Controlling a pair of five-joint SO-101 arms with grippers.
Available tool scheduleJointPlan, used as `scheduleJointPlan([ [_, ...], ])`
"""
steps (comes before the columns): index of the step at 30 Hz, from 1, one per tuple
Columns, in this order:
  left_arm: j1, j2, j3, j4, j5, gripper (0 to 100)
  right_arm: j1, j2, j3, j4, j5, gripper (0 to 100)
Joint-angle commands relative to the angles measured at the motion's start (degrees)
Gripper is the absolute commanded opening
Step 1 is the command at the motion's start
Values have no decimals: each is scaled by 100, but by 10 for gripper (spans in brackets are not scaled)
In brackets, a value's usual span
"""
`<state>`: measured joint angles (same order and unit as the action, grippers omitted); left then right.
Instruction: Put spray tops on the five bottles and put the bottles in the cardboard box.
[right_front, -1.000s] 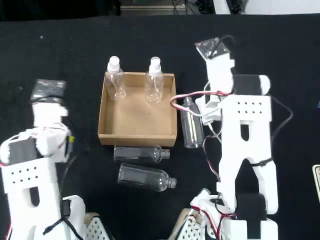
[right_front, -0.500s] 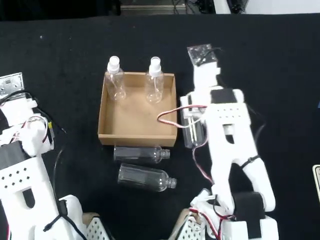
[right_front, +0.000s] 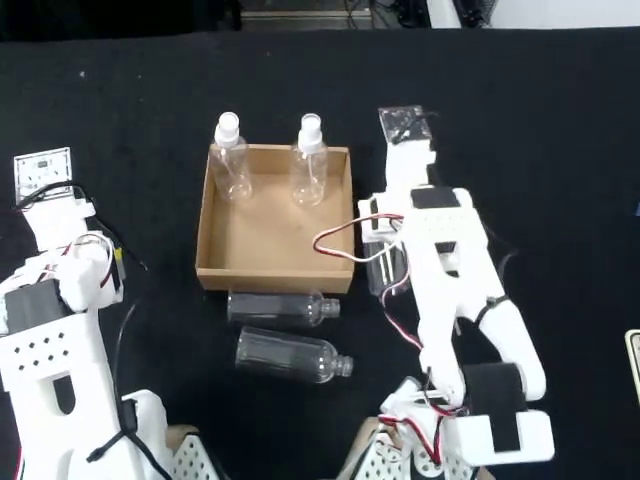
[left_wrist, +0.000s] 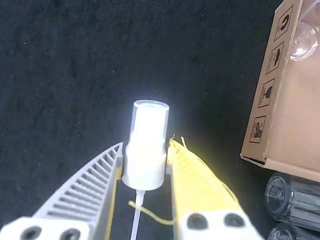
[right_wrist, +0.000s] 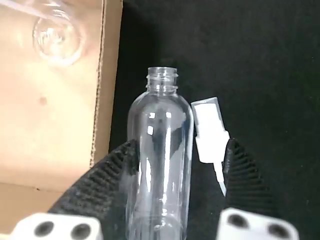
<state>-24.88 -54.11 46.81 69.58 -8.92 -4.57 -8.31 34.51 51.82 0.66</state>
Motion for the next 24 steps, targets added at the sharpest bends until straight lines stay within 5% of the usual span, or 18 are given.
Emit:
scheduleJointPlan([
  [1, 40, -53, -75, -88, 44, 30, -88, 101, -22, -149, -35, 253],
  [13, 66, -44, -110, -105, 44, 30, -123, 497, -31, -193, 202, 251],
  [24, 40, -53, -101, -105, 44, 30, -105, 637, -259, 132, 492, 142],
])
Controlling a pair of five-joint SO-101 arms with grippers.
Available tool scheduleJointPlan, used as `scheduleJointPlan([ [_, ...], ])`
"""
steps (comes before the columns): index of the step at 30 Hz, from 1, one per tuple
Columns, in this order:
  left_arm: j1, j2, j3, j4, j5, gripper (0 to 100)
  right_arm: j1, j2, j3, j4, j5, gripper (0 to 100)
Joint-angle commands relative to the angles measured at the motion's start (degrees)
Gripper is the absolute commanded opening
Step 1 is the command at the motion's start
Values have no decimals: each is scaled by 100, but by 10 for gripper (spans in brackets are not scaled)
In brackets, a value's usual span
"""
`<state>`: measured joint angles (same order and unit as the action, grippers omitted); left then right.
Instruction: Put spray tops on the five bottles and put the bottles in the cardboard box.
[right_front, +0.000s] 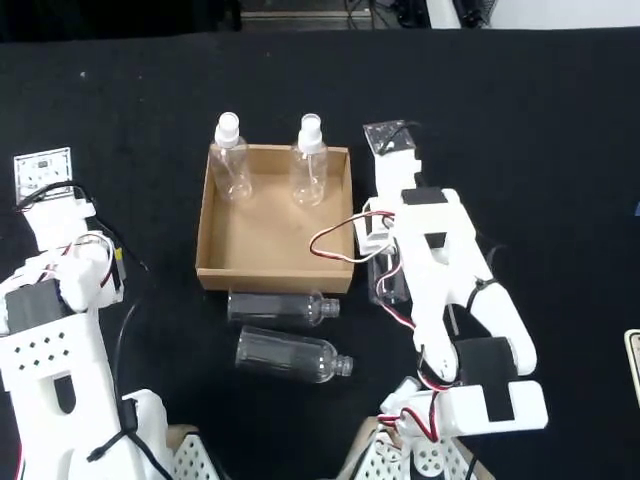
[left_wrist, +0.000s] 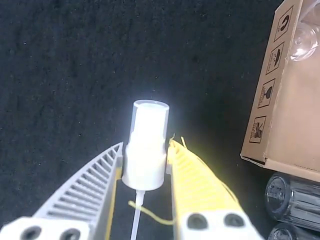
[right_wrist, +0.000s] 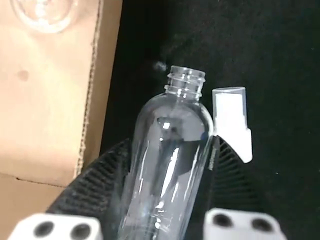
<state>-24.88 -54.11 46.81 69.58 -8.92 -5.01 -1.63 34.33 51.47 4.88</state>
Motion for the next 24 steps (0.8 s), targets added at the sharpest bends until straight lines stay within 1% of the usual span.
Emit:
scheduleJointPlan([
  [1, 40, -53, -101, -105, 44, 30, -62, -31, -347, 290, 88, 135],
  [4, 40, -53, -119, -105, 44, 30, 88, -31, -796, 888, 334, 130],
  [8, 48, -44, -119, -105, 44, 30, 475, -31, -1437, 1574, 563, 131],
  [12, 66, -18, -127, -114, 44, 30, 615, -171, -1754, 1890, 686, 131],
  [15, 66, -9, -127, -114, 44, 30, 615, -593, -1727, 2048, 686, 131],
  [17, 66, -9, -127, -114, 44, 30, 756, -963, -1754, 2092, 923, 131],
  [20, 48, -9, -101, -114, 44, 30, 1345, -1349, -1851, 2084, 1459, 131],
  [24, 48, -9, -75, -105, 44, 30, 2769, -1138, -2009, 2101, 2013, 131],
])
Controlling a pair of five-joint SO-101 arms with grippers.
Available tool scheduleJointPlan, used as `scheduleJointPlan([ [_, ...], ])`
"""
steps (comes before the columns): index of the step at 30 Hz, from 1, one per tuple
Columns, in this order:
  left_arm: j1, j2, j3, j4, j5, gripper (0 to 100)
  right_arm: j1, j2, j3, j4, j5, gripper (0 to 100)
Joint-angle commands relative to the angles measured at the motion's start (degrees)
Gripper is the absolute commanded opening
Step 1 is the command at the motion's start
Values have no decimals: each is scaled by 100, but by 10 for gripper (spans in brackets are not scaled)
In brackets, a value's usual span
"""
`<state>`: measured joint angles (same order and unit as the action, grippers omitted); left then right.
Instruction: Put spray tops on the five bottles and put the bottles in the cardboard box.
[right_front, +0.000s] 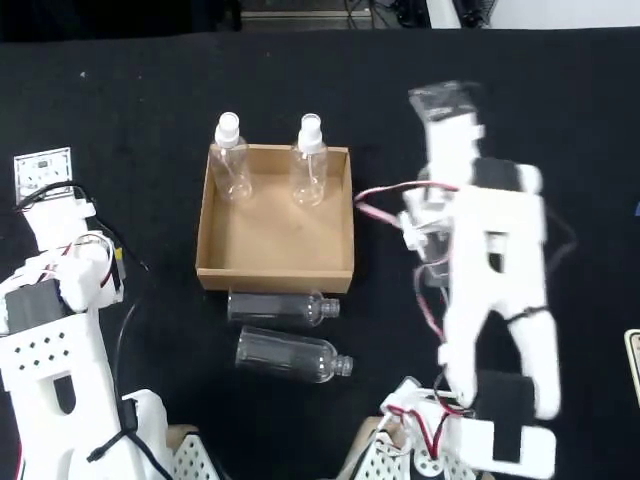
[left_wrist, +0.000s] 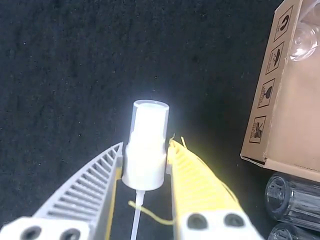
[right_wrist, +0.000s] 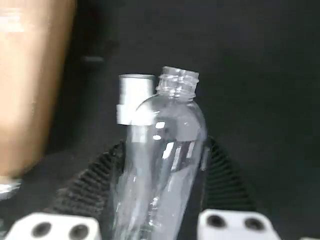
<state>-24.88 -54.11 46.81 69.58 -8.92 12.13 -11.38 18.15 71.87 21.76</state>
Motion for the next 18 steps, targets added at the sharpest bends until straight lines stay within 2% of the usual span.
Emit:
scheduleJointPlan([
  [1, 48, -9, -75, -105, 44, 30, 1424, -22, -400, 44, 422, 131],
  [4, 75, -18, -75, -105, 44, 30, 2251, 497, -374, -141, 686, 131],
  [8, 57, -44, -84, -105, 44, 30, 2910, 1270, -374, -651, 721, 132],
  [11, 48, -44, -84, -105, 44, 30, 3095, 1771, -391, -818, 721, 138],
  [16, 48, -44, -84, -105, 44, 30, 3068, 2053, -409, -642, 686, 289],
  [18, 48, -44, -84, -105, 44, 30, 3068, 2044, -426, -510, 668, 314],
])
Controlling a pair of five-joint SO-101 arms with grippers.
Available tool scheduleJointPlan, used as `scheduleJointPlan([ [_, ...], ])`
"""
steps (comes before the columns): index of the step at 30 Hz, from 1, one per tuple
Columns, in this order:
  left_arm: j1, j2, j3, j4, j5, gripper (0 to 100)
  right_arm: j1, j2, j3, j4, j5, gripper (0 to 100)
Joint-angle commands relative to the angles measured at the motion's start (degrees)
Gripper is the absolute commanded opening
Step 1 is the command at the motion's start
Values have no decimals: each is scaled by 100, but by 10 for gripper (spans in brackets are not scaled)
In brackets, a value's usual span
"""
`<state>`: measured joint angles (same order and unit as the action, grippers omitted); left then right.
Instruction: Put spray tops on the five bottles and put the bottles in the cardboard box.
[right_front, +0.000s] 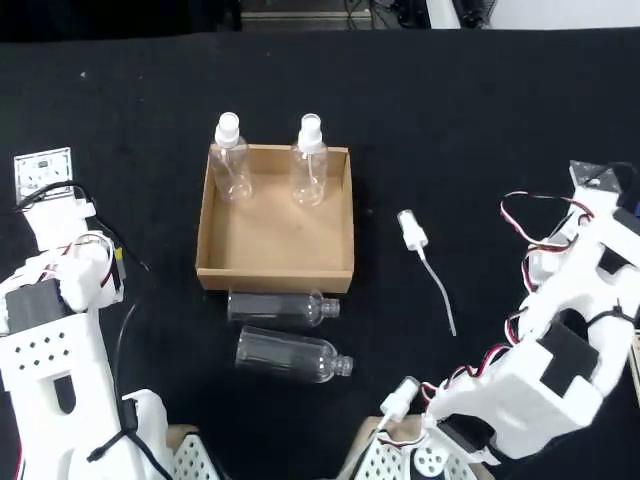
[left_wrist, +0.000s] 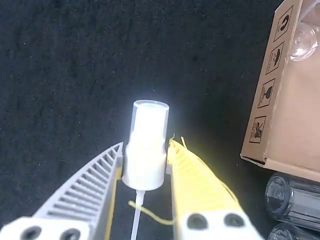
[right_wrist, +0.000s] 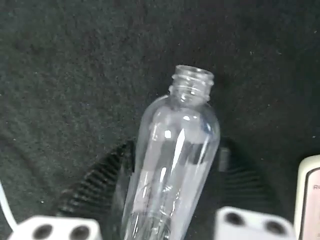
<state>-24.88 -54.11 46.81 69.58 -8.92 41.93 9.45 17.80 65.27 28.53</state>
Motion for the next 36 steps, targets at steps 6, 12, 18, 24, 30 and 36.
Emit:
scheduleJointPlan([
  [6, 48, -44, -84, -105, 44, 30, 141, 4, -620, 510, -9, 314],
  [12, 48, -26, -75, -105, 44, 30, 141, 277, -505, 185, -237, 301],
  [18, 48, -18, -75, -97, 44, 30, 132, 514, -505, 0, -273, 220],
  [24, 48, -26, -75, -105, 44, 30, 88, 277, -462, 62, -9, 146],
  [30, 48, -9, -75, -105, 35, 30, 97, -75, -470, 62, 114, 226],
  [36, 40, -9, -75, -105, 26, 30, -193, -110, -505, 53, 299, 291],
])
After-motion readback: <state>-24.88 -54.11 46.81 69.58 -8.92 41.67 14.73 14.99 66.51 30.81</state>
